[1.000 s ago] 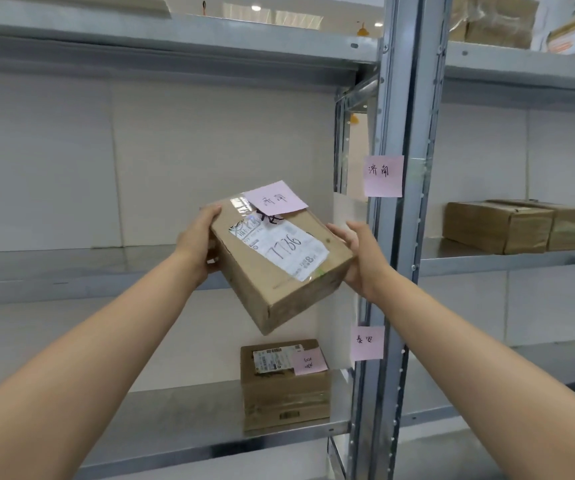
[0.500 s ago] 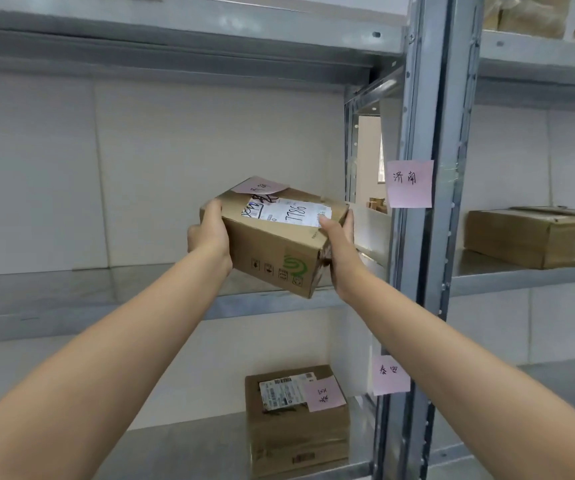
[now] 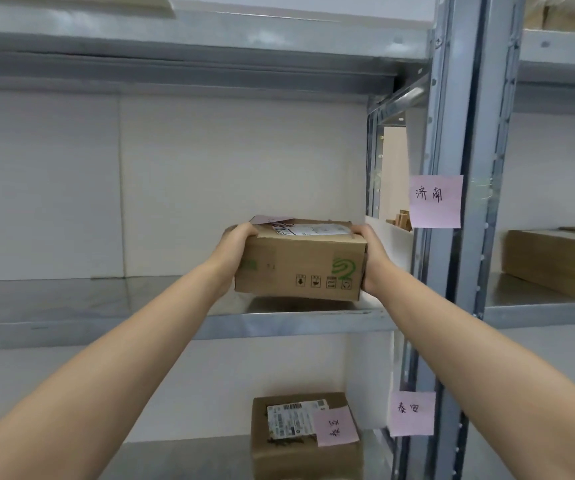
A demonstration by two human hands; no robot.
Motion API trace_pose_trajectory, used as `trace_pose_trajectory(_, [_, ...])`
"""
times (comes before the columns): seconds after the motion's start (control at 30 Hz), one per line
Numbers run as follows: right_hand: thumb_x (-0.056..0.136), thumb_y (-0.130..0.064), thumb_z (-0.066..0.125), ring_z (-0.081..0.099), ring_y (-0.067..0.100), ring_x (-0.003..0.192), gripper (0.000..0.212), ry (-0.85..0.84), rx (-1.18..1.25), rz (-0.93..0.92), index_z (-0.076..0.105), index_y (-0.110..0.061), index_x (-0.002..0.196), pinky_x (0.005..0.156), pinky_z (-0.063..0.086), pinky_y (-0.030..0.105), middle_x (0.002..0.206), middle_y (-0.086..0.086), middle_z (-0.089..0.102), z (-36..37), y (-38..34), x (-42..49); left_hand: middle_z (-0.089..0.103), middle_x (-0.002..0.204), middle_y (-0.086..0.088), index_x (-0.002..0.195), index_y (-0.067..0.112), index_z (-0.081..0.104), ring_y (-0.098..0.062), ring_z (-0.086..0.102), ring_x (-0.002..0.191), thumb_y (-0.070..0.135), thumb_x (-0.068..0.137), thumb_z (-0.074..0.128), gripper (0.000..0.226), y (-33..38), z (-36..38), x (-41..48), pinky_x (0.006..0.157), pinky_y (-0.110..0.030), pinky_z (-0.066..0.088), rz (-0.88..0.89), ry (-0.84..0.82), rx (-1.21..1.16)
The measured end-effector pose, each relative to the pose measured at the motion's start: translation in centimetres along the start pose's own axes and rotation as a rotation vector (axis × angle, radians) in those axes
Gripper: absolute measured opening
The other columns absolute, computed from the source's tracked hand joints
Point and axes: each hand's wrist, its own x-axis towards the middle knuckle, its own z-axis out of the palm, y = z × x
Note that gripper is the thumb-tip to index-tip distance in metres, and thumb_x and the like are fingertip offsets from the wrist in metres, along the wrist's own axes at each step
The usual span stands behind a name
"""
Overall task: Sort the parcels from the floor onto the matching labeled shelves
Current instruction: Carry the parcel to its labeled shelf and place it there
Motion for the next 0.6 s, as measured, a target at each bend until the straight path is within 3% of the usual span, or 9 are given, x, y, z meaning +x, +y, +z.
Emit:
trace_pose_trajectory(0.07, [0.089, -0.044, 0.041, 0.056, 0.02, 0.065, 0.034, -0.004, 0.009, 0.004, 0.056, -0.019, 0.073, 0.067, 0.044, 0.03, 0.056, 0.003, 0.062, -0.3, 0.0, 0.4, 0.048, 0.074, -0.001, 0.074, 0.02, 0.05, -0.016, 0.044, 0.066, 0.03, 0.09, 0.044, 0.02, 0.0, -0.1, 0.0, 0.058, -0.029, 0.032, 0.0, -0.046, -0.022])
trace_pose_trajectory(0.2, [0.087, -0.045, 0.042, 0.056, 0.021, 0.064, 0.034, -0.026, 0.002, 0.037, 0.059, -0.019, 0.073, 0.065, 0.044, 0.029, 0.052, 0.003, 0.063, -0.5, 0.2, 1.5, 0.052, 0.069, -0.003, 0.071, 0.018, 0.055, -0.018, 0.049, 0.062, 0.029, 0.091, 0.044, 0.025, -0.6, -0.2, 0.4, 0.056, -0.028, 0.036, -0.044, -0.103, -0.146])
trace_pose_trajectory(0.33, [0.086, -0.045, 0.046, 0.055, 0.021, 0.062, 0.033, -0.04, 0.003, 0.058, 0.058, -0.017, 0.073, 0.064, 0.044, 0.028, 0.051, 0.003, 0.062, -1.2, 0.2, 2.1, 0.064, 0.076, -0.003, 0.08, 0.018, 0.065, -0.018, 0.058, 0.068, 0.039, 0.092, 0.043, 0.032, -0.8, 0.1, 1.2, 0.06, -0.028, 0.042, -0.081, -0.166, -0.209])
trace_pose_trajectory(0.47, [0.087, -0.044, 0.045, 0.053, 0.021, 0.061, 0.033, -0.046, -0.007, 0.051, 0.056, -0.017, 0.07, 0.061, 0.042, 0.026, 0.046, 0.002, 0.06, -1.4, 0.0, 2.8, 0.07, 0.095, -0.005, 0.104, 0.016, 0.067, -0.019, 0.063, 0.083, 0.045, 0.092, 0.044, 0.039, -1.6, 0.4, 2.0, 0.072, -0.031, 0.046, -0.08, -0.186, -0.233])
trace_pose_trajectory(0.6, [0.087, -0.043, 0.047, 0.054, 0.019, 0.058, 0.032, -0.057, -0.018, 0.06, 0.057, -0.018, 0.069, 0.059, 0.042, 0.025, 0.045, 0.001, 0.061, -1.4, 0.5, 3.8, 0.072, 0.083, -0.003, 0.101, 0.016, 0.068, -0.019, 0.065, 0.078, 0.051, 0.091, 0.042, 0.044, -1.7, 0.4, 3.0, 0.068, -0.03, 0.049, -0.127, -0.182, -0.264])
